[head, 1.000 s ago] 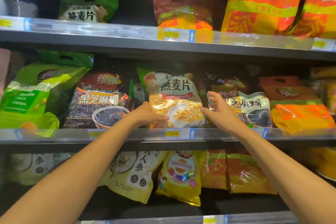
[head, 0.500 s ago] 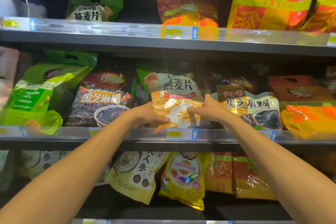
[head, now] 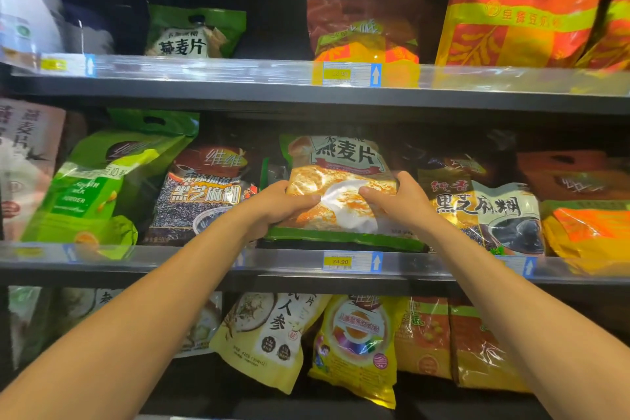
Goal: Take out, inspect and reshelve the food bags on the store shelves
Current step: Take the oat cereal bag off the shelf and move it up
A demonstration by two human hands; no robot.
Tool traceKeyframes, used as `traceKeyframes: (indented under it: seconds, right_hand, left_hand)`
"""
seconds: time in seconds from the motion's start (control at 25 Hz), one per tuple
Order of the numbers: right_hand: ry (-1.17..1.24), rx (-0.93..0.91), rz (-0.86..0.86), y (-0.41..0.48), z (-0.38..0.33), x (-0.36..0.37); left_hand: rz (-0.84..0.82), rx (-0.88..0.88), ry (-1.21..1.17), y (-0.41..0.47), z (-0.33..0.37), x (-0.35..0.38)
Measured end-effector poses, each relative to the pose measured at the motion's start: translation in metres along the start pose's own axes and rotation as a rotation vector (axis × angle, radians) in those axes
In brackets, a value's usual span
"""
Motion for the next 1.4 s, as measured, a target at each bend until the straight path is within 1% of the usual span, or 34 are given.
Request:
traceKeyframes:
  seconds: [0.08, 0.2, 0.32, 0.44, 0.6, 0.8, 0.88, 1.0, 1.12, 1.24, 1.4]
  right_hand:
    - [-0.011, -0.035, 0.033, -0.006, -0.011, -0.002]
    - [-0.024, -0.050, 0.045, -0.014, -0.021, -0.003]
    - [-0.023, -0.044, 0.052, -0.026, -0.029, -0.002]
    - [-0.018, -0.024, 0.058, -0.042, -0.037, 0.001]
    - [-0.019, -0.026, 0.064, -0.070, -0.057, 0.008]
    - [-0.046, -0.040, 0.087, -0.104, -0.092, 0.019]
    - [-0.055, -0.037, 0.087, -0.120, -0.105, 0.026]
    - [-0.113, -0.034, 0.078, -0.138, -0.120, 0.042]
    - [-0.119, -0.038, 0.067, -0.154, -0.136, 0.062]
    - [-0.102, -0.064, 0.061, -0.172, -0.161, 0.085]
    - [-0.096, -0.102, 0.071, -0.193, -0.200, 0.112]
  left_hand:
    - [-0.019, -0.019, -0.001, -0.005, 0.006, -0.004]
    - [-0.066, 0.006, 0.016, -0.020, 0.018, -0.003]
    - [-0.109, 0.028, 0.012, -0.035, 0.021, -0.004]
    - [-0.185, 0.008, 0.022, -0.045, 0.018, -0.005]
    - [-0.175, -0.021, 0.029, -0.067, 0.016, -0.006]
    - [-0.229, 0.019, -0.005, -0.095, 0.022, -0.010]
    - [-0.215, 0.007, 0.013, -0.110, 0.019, -0.012]
    - [-0.217, 0.037, 0.019, -0.137, 0.016, -0.016]
    - [-0.232, 0.063, -0.025, -0.167, 0.011, -0.025]
    - [-0.251, 0.071, 0.001, -0.193, 0.001, -0.045]
    - [-0.191, 0.122, 0.007, -0.239, 0.006, -0.073]
Point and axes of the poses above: each hand's wrist, its own y-axis towards the middle knuckle, its own x-axis out of the palm, z = x × y, the point moved 4 cm from there along y, towards the middle knuckle, and after that the axes turned 15 degrees about -z, right-handed, at the moved point
